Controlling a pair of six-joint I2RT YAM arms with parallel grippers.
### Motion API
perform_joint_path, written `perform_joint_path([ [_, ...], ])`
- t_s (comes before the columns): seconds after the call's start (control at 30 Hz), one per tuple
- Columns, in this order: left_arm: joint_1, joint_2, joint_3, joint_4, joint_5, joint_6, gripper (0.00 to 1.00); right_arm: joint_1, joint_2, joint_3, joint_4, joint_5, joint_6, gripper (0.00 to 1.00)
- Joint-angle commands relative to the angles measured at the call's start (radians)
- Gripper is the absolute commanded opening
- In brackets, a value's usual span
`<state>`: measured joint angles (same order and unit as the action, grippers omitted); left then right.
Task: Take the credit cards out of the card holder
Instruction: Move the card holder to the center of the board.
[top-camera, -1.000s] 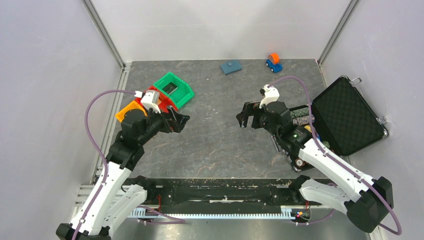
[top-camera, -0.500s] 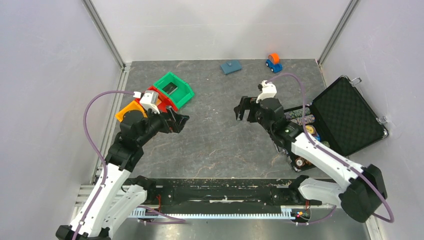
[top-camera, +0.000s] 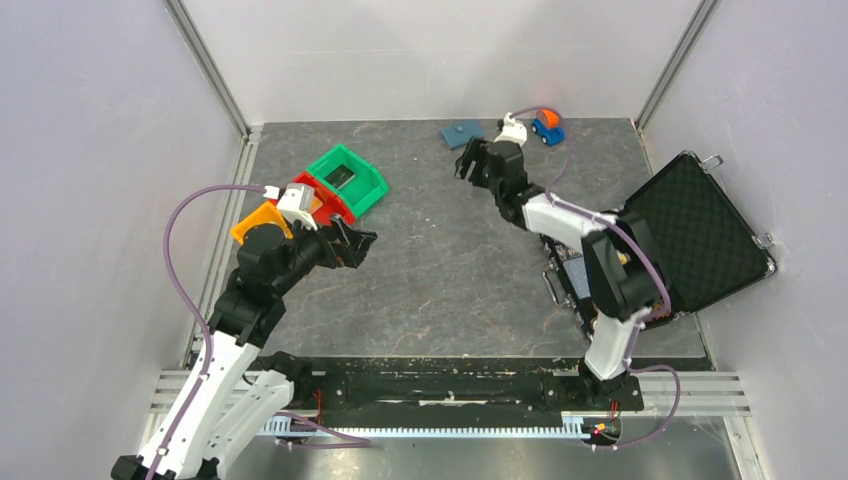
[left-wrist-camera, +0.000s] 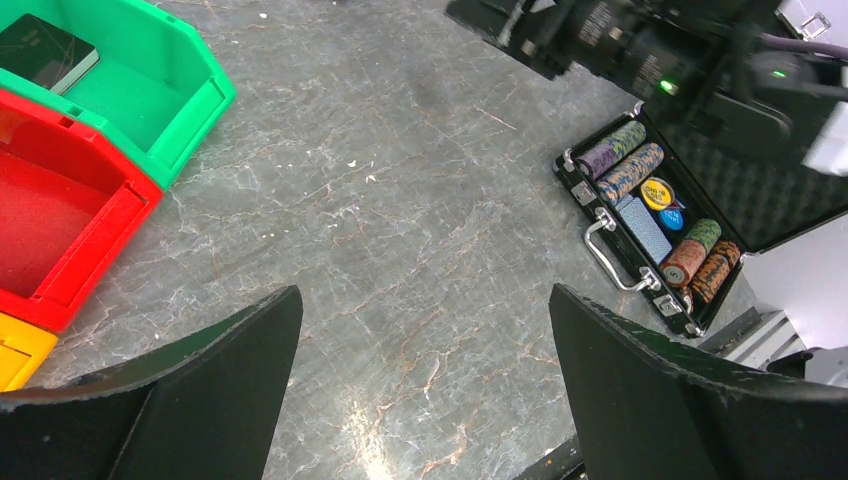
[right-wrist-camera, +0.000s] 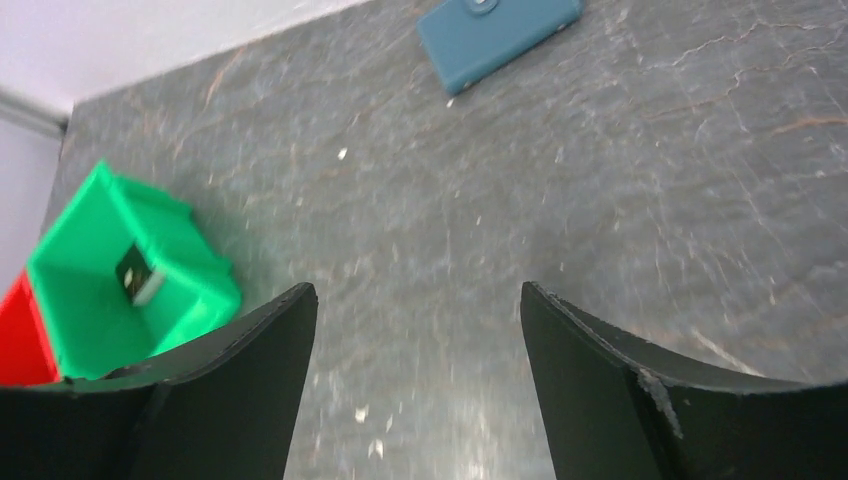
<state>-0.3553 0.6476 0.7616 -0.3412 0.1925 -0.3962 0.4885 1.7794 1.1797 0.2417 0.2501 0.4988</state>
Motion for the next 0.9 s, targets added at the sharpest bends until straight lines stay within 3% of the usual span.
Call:
perform_joint_path([
  [0.0,-0.001,-0.003,-0.008,0.043,0.008,-0.018,1.0,-0.083,0.167,0.164,0.105,-0.069,0.151,0.75],
  [0.37,-0.002,0.017,-0.007,0.042,0.015,-0.019,1.0,-0.173,0.57,0.524,0.073,-0.107,0.324,0.65],
  [0.87,-0.002,0.054,0.002,0.04,0.024,-0.02,1.0,-0.194,0.837,0.74,0.087,-0.064,0.484,0.6],
])
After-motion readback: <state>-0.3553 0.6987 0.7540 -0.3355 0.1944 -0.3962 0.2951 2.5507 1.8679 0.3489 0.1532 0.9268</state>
